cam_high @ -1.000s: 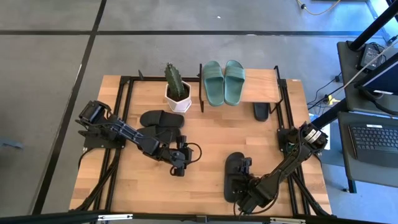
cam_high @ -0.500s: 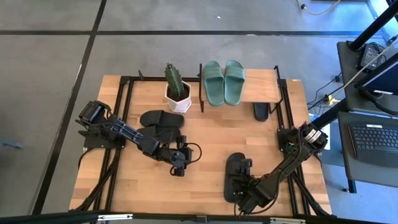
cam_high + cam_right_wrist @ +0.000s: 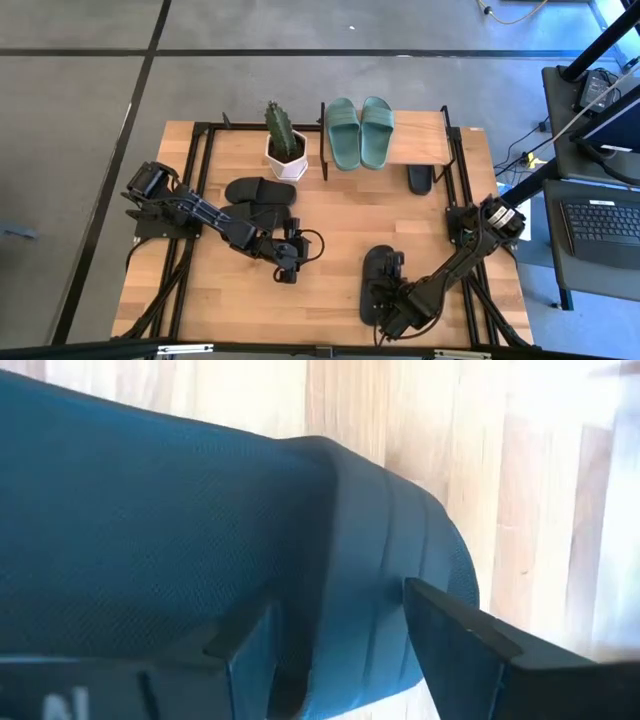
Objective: Pick and place slides into the shelf
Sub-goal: Put the black slipper under the shelf
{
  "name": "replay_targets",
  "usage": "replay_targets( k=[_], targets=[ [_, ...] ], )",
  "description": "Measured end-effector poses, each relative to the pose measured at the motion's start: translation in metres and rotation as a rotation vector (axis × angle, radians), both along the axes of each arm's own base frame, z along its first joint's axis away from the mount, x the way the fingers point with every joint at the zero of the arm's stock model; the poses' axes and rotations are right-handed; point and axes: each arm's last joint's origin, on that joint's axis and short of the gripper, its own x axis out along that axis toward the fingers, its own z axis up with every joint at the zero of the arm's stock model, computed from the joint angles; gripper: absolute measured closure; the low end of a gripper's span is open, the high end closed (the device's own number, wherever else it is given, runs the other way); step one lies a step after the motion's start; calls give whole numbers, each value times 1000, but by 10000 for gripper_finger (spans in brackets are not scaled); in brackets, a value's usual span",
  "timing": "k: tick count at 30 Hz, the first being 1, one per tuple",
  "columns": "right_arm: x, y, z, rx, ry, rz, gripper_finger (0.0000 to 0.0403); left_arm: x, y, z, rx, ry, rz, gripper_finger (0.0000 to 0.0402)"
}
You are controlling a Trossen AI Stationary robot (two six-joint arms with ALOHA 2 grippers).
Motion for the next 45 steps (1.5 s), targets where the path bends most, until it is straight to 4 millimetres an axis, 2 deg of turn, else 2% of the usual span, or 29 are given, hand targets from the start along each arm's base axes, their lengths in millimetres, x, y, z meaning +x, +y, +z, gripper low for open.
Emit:
replay_targets(
  k=[4,7,19,23,30,39,42,45],
  targets=[
    [2,-3,0,-1,1,-11,206,0,0,0,0,0,0,166],
    [4,-5,0,-2,2,-18,231,0,0,0,0,0,0,166],
    [4,-6,1,2,-31,-74,388,0,0,0,0,0,0,166],
    [3,-11,3,-71,-86,-121,389,0,0,0,0,0,0,166],
    [-1,-33,16,-299,-8,-138,390,0,0,0,0,1,0,166],
    [25,-88,17,-547,79,-85,390,0,0,0,0,1,0,166],
    [23,-108,14,-621,82,-99,390,0,0,0,8,3,-7,166],
    [10,-122,13,-635,63,-104,390,0,0,0,37,9,-35,166]
  ],
)
